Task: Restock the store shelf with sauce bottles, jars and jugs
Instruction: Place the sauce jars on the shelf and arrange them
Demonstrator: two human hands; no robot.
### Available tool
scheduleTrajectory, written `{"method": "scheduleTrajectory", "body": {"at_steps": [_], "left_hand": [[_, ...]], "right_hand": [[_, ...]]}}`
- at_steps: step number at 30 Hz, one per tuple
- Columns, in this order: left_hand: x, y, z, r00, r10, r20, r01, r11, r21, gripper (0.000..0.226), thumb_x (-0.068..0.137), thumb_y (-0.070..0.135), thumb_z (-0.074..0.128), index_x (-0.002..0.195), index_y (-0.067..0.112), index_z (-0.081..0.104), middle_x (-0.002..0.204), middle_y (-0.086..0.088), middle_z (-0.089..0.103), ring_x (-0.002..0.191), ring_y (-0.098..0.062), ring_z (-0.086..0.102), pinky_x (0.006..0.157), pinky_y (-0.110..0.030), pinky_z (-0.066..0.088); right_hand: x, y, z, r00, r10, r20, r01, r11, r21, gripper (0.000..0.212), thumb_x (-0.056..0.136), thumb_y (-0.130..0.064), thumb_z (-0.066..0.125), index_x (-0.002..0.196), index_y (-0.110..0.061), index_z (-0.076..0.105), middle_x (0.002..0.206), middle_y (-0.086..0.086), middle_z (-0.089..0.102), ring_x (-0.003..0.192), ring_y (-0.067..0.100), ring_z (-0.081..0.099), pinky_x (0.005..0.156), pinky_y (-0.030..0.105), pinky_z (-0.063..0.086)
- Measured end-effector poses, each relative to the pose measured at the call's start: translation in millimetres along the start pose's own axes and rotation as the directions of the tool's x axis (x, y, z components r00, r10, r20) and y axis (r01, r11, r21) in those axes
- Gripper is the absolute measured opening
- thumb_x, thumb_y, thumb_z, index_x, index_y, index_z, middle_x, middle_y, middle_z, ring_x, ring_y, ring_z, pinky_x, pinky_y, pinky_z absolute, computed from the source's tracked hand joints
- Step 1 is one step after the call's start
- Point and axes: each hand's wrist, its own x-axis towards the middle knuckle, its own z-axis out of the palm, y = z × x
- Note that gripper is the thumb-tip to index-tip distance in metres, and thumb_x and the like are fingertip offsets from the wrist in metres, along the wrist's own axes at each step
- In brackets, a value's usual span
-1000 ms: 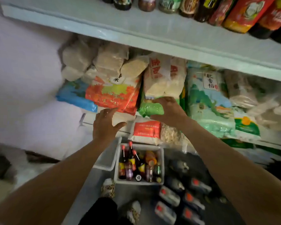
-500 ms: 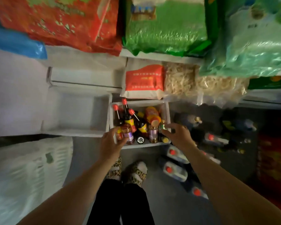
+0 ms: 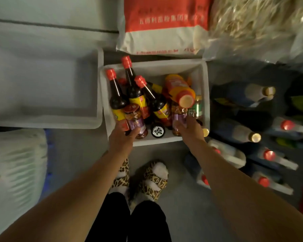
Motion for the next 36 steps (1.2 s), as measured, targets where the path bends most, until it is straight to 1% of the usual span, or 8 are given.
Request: {"method": "scheduleTrajectory", "body": {"at_steps": [6, 8, 11, 20, 23, 26, 31, 36], "left_hand": [[42.3, -22.0, 34.3, 0.994, 0.052, -0.091, -0.059, 0.995, -0.081, 0.071, 0.082, 0.049, 0.073, 0.141, 0.029, 0.038, 0.134, 0.006, 0.057, 0.122, -0.016, 0.054, 0.102, -0.039, 0.041], [47.8, -25.8, 45.9, 0.993, 0.019, -0.120, -0.038, 0.988, -0.151, 0.084, 0.077, 0.046, 0.078, 0.146, 0.030, 0.032, 0.138, 0.004, 0.054, 0.123, -0.015, 0.053, 0.102, -0.037, 0.041], [49.4, -27.8, 59.3, 0.984, -0.013, -0.179, -0.024, 0.980, -0.199, 0.099, 0.068, 0.042, 0.085, 0.148, 0.032, 0.027, 0.141, 0.001, 0.049, 0.126, -0.017, 0.051, 0.104, -0.038, 0.042], [60.3, -23.7, 73.7, 0.952, -0.032, -0.306, -0.018, 0.987, -0.160, 0.107, 0.065, 0.022, 0.090, 0.147, 0.027, 0.021, 0.143, -0.009, 0.038, 0.127, -0.028, 0.047, 0.106, -0.047, 0.044], [61.4, -22.6, 64.6, 0.971, -0.042, -0.236, -0.004, 0.981, -0.193, 0.101, 0.064, 0.020, 0.089, 0.144, 0.027, 0.027, 0.138, -0.005, 0.046, 0.122, -0.023, 0.052, 0.099, -0.034, 0.045], [54.5, -18.7, 48.1, 0.997, -0.034, -0.071, 0.020, 0.980, -0.197, 0.084, 0.061, 0.026, 0.087, 0.133, 0.027, 0.043, 0.123, 0.002, 0.058, 0.112, -0.018, 0.059, 0.098, -0.038, 0.049], [4.6, 13.3, -2.2, 0.974, -0.031, 0.226, 0.092, 0.961, -0.262, 0.051, 0.076, 0.020, 0.081, 0.118, 0.030, 0.056, 0.112, 0.004, 0.065, 0.104, -0.017, 0.063, 0.092, -0.040, 0.051], [-58.4, 65.3, -70.8, 0.929, -0.102, 0.355, 0.241, 0.894, -0.376, 0.039, 0.080, 0.023, 0.077, 0.114, 0.031, 0.059, 0.113, -0.002, 0.069, 0.106, -0.023, 0.065, 0.096, -0.053, 0.051]], "right_hand": [[31.7, 24.8, 26.9, 0.987, -0.043, -0.156, 0.059, 0.993, 0.098, 0.028, 0.092, -0.035, 0.069, 0.116, -0.023, 0.062, 0.103, -0.008, 0.064, 0.088, 0.007, 0.059, 0.062, 0.011, 0.044], [37.7, 32.3, 27.2, 0.977, -0.075, -0.198, 0.096, 0.991, 0.097, 0.020, 0.090, -0.039, 0.070, 0.104, -0.028, 0.063, 0.101, -0.009, 0.067, 0.093, 0.009, 0.062, 0.076, 0.022, 0.053], [43.2, 40.0, 30.4, 0.982, -0.089, -0.170, 0.111, 0.986, 0.126, 0.031, 0.085, -0.036, 0.075, 0.112, -0.025, 0.065, 0.112, -0.004, 0.068, 0.103, 0.014, 0.063, 0.092, 0.037, 0.053], [56.0, 36.2, 40.8, 0.999, -0.019, -0.045, 0.027, 0.981, 0.194, 0.069, 0.075, -0.029, 0.087, 0.133, -0.021, 0.051, 0.113, -0.009, 0.060, 0.105, 0.013, 0.057, 0.086, 0.028, 0.045], [49.4, 31.6, 33.9, 0.999, -0.013, -0.038, 0.018, 0.989, 0.148, 0.067, 0.072, -0.035, 0.088, 0.129, -0.022, 0.055, 0.110, -0.009, 0.063, 0.103, 0.013, 0.058, 0.088, 0.030, 0.047], [34.7, 22.0, 33.4, 1.000, 0.020, -0.019, -0.016, 0.985, 0.175, 0.068, 0.067, -0.038, 0.090, 0.126, -0.022, 0.059, 0.110, -0.006, 0.067, 0.103, 0.017, 0.063, 0.092, 0.037, 0.053], [-21.3, -4.9, 23.0, 0.989, 0.074, 0.132, -0.124, 0.895, 0.428, 0.042, 0.073, -0.020, 0.087, 0.104, -0.029, 0.061, 0.099, -0.007, 0.066, 0.091, 0.010, 0.063, 0.069, 0.023, 0.047], [-100.8, -42.9, -14.9, 0.969, 0.122, 0.213, -0.223, 0.799, 0.559, 0.067, 0.057, -0.030, 0.095, 0.116, -0.022, 0.063, 0.110, 0.005, 0.071, 0.098, 0.023, 0.070, 0.086, 0.045, 0.059]]}}
